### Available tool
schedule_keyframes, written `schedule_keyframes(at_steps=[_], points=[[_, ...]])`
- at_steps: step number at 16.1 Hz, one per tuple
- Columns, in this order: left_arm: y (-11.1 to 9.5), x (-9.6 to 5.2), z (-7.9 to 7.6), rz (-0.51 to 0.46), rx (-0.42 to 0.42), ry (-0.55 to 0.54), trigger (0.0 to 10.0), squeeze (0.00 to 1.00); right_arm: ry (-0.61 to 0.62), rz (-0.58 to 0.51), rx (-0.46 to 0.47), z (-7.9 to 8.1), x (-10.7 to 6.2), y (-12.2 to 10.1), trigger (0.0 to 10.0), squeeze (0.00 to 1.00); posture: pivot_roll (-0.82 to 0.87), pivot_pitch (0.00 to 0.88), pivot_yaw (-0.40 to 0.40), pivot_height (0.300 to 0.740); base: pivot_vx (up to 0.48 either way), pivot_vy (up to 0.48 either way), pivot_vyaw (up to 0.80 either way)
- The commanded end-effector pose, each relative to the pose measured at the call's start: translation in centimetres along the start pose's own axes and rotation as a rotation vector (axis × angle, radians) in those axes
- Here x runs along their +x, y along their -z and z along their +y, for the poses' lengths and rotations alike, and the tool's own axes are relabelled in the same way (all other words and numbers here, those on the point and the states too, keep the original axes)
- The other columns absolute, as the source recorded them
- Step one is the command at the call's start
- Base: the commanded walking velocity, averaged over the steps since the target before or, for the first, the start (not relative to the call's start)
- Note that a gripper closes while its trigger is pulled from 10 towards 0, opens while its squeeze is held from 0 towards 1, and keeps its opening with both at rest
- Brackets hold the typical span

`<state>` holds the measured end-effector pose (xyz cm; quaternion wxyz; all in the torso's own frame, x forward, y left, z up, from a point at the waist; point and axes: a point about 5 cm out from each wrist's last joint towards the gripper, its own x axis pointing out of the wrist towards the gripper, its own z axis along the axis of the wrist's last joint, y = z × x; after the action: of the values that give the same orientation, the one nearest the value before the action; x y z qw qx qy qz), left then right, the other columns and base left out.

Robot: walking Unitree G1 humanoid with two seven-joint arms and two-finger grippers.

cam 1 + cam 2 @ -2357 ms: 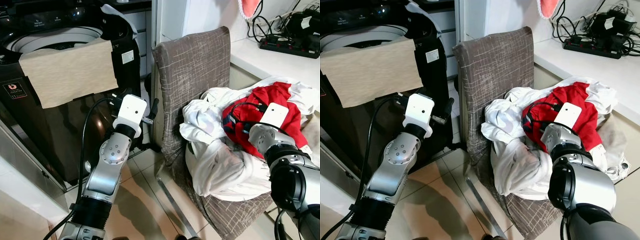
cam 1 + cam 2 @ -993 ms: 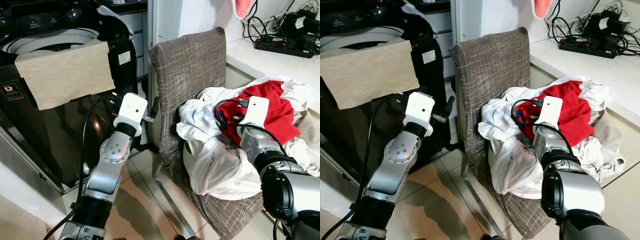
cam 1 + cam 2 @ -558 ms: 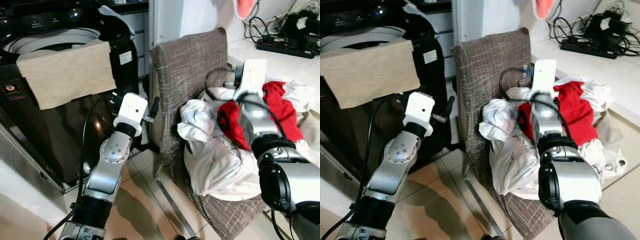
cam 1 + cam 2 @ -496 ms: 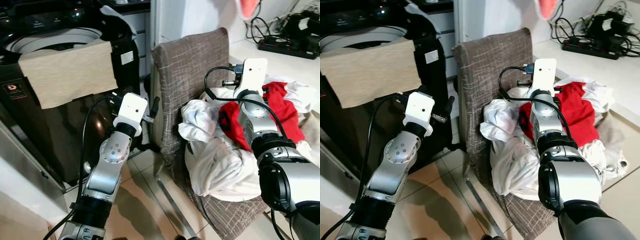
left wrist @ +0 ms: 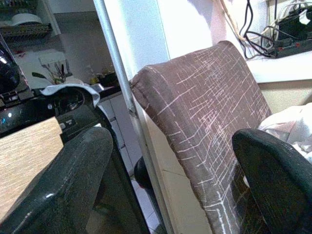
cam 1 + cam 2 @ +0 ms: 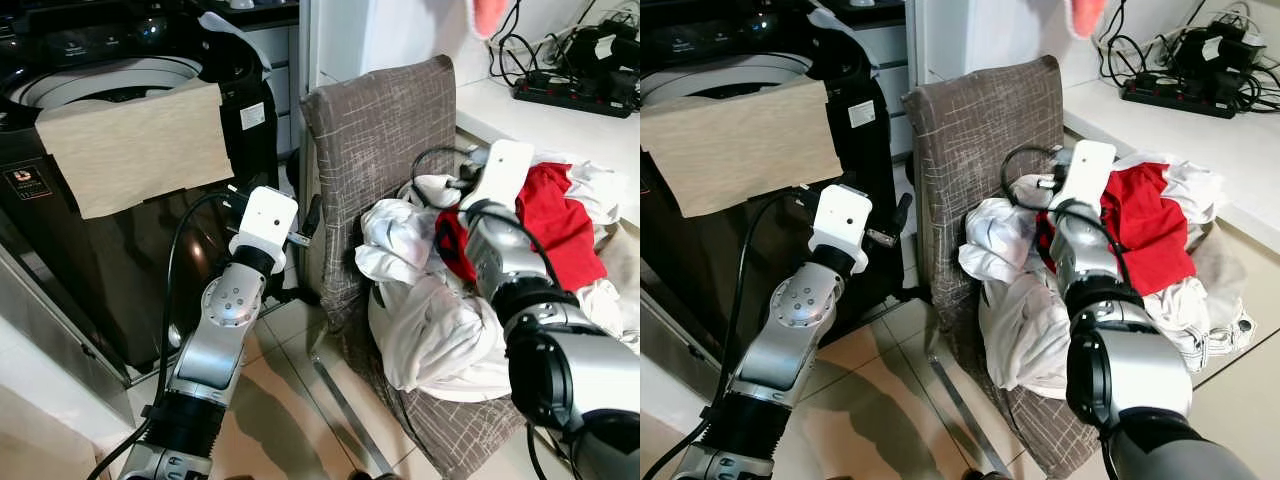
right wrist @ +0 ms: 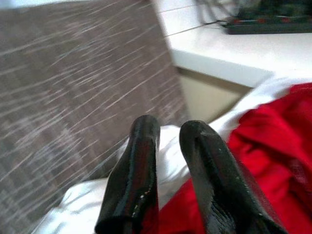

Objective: Clothes washing

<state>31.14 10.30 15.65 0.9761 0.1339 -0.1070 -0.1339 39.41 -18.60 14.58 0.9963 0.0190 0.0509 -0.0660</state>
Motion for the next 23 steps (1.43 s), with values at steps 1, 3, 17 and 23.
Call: schedule_keyframes(at_steps=[1,3,17,23], points=[[-0.4,0.2,-0.1,-0.016,0.006,0.009,10.0,0.00,-0.017,-0.032,-0.013,0.0,0.0,-0.5,10.0,1.00,0.03,0.004,-0.022,0.740,0.000,0.000,0.00],[-0.5,0.2,-0.1,-0.016,0.005,0.011,10.0,0.00,-0.005,0.011,0.021,-0.3,0.0,0.1,10.0,1.00,0.02,0.005,-0.019,0.740,0.000,0.000,0.00],[-0.5,-1.4,-1.0,-0.016,-0.069,0.358,10.0,0.00,0.002,0.228,0.030,-1.4,-0.4,2.8,10.0,1.00,0.04,0.009,-0.022,0.740,0.000,0.000,0.00],[-1.7,-2.3,-1.9,-0.037,-0.097,0.546,10.0,0.00,0.055,0.290,0.188,-1.6,-0.5,3.2,10.0,1.00,0.04,0.010,-0.021,0.740,0.000,0.000,0.00]])
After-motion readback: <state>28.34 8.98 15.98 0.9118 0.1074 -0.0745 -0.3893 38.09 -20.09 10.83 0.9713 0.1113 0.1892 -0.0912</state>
